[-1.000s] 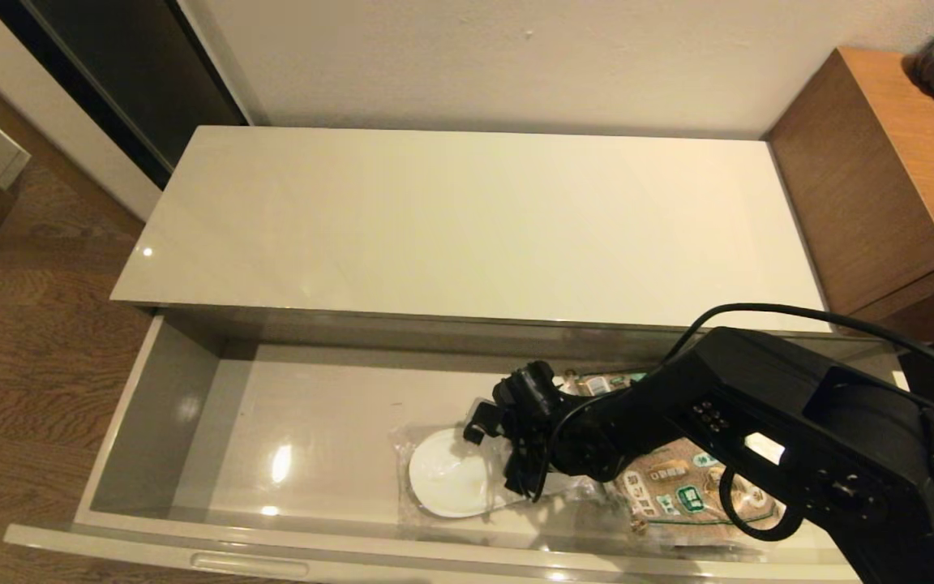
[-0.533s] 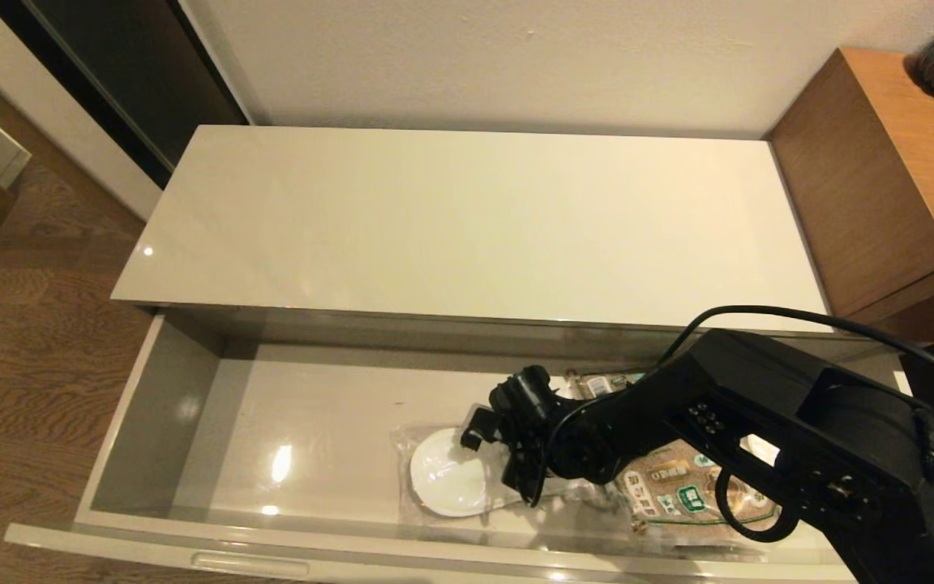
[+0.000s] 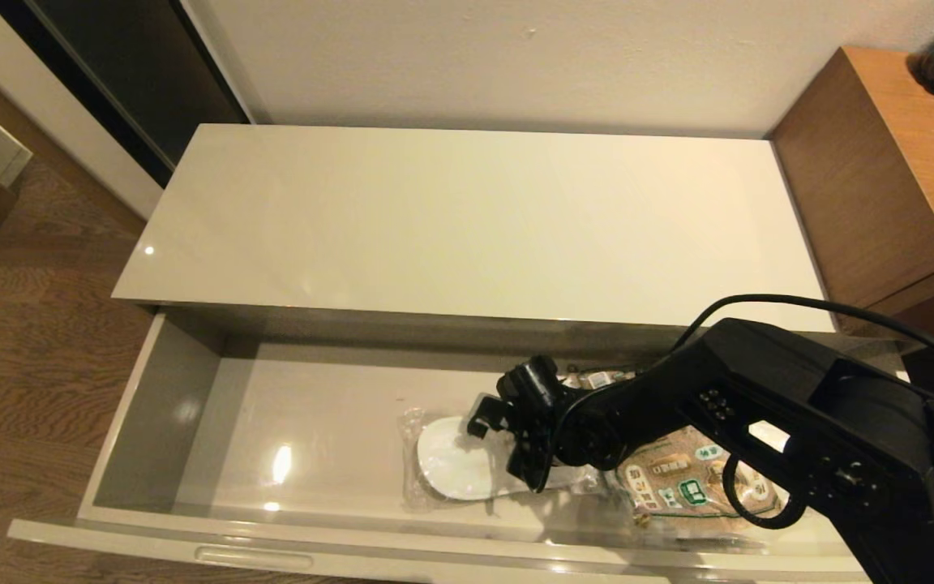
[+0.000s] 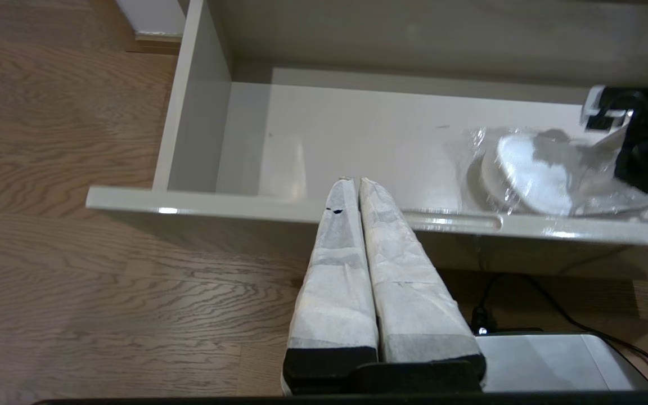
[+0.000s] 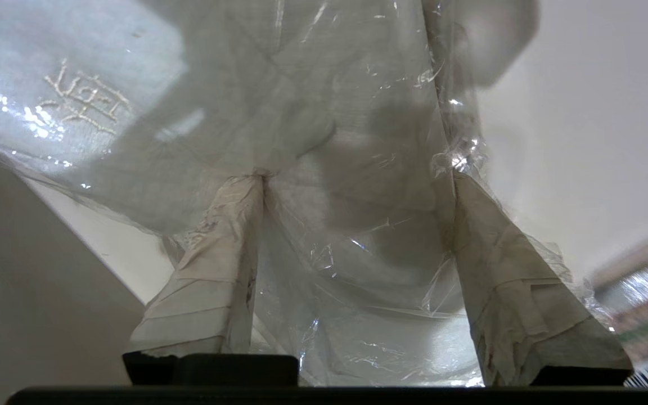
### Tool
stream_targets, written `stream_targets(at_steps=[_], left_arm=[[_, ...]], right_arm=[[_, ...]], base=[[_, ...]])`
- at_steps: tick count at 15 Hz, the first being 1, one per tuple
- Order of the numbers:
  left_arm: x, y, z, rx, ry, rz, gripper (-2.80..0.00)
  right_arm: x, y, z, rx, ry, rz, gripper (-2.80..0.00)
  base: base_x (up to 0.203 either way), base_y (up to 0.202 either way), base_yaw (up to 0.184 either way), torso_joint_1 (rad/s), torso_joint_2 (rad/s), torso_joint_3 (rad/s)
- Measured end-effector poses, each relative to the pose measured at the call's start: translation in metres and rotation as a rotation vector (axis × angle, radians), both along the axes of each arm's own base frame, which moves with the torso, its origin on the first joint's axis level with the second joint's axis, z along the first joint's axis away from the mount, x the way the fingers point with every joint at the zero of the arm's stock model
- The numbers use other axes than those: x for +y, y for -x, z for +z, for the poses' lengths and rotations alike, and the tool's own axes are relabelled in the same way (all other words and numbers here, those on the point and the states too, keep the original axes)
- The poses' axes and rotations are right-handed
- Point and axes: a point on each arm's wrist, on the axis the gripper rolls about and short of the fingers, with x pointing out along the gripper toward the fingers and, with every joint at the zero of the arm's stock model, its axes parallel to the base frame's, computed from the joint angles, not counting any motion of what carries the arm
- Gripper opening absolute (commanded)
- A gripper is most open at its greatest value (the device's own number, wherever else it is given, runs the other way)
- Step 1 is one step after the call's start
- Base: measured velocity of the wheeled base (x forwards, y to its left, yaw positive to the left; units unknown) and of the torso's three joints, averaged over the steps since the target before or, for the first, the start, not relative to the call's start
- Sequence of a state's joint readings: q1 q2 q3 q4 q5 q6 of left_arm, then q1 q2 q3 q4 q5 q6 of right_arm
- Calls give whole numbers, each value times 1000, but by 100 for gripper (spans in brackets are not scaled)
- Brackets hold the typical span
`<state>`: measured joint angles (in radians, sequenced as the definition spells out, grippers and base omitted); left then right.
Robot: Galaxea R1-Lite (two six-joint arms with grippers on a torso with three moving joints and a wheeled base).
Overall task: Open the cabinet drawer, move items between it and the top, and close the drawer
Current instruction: Take out the disposable slippers from the drawer
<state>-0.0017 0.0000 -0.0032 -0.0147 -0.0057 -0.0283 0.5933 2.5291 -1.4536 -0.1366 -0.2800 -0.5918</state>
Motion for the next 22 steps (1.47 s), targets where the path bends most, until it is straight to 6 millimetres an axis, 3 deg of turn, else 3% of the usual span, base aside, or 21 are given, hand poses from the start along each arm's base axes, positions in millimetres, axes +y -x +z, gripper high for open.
stream_targets(at_steps=[5,10,19,22], left_arm=[[0,0,0,0,0,0,-280],[0,0,0,0,0,1,-280],[0,0,0,0,0,0,-280],[0,0,0,0,0,1,-280]], right_arm=[[-21,-19,37,16,17,-68,-280],[-24,-21,50,12,16,-80,-280],[-37,-4,82,63,8,-133,-280],[-38,4,85,73,12,-129,-280]], base=[[0,0,0,0,0,0],[0,0,0,0,0,0],[0,0,0,0,0,0],[0,0,0,0,0,0]])
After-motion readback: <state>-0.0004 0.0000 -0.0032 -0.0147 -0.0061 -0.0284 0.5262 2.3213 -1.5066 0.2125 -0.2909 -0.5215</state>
